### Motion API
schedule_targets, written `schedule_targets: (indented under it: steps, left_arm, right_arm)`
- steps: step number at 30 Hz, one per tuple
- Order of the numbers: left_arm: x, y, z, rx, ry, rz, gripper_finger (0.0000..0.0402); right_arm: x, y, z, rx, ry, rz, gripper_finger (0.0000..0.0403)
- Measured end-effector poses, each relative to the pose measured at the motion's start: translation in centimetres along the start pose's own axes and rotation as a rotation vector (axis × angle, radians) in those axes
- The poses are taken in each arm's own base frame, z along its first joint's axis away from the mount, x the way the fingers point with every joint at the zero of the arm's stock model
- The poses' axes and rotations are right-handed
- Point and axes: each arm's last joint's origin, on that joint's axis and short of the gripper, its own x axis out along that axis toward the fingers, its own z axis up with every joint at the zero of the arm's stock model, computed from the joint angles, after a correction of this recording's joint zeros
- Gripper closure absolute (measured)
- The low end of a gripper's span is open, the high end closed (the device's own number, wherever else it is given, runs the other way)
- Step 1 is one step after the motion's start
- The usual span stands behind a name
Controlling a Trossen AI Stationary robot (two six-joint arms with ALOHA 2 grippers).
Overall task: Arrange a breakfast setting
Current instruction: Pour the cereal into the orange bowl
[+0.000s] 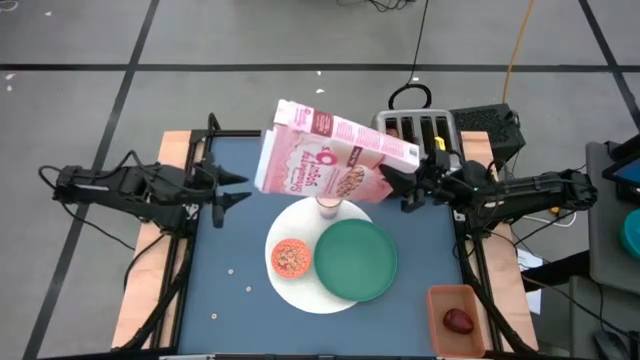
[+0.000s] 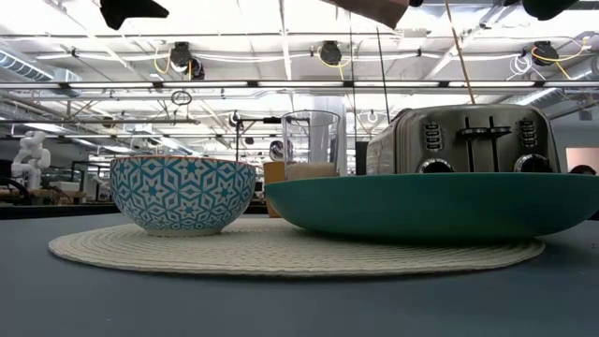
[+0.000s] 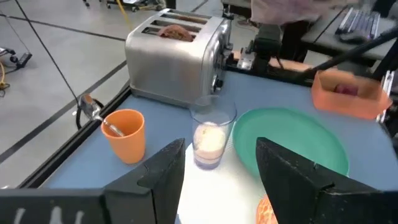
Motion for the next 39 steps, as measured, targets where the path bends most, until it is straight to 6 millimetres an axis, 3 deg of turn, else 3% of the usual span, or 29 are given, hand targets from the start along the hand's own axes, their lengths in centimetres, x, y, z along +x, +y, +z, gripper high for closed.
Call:
schedule_targets:
  steps: [8,19,23,30,34,39]
  left_arm:
    - [3.8,-2.0,1.9,0.102,-0.145,-0.023,0.0199]
    - [10.0,-4.6,1.9,0.192,-0.217,-0.089,0.0199]
    - [11.5,-4.8,-0.1,0.180,-0.367,-0.122,0.0199]
    - [11.7,-3.6,-5.7,0.046,-0.584,-0.163,0.0199]
    - [12.2,-3.7,-6.0,-0.005,-0.641,-0.175,0.0199]
    - [13.8,-3.9,-5.1,-0.010,-0.569,-0.152,0.0199]
  right_arm:
    - [0.0,0.1,0.7,-0.020,-0.070,0.012,0.0200]
    - [-0.1,0.2,1.0,-0.030,-0.098,0.046,0.0200]
    - [-0.1,0.3,1.3,-0.043,-0.125,0.057,0.0200]
    - [-0.1,0.4,1.4,-0.049,-0.139,0.075,0.0200]
    - [-0.1,0.4,1.3,-0.069,-0.135,0.072,0.0200]
    - [-0.1,0.4,1.3,-0.069,-0.132,0.071,0.0200]
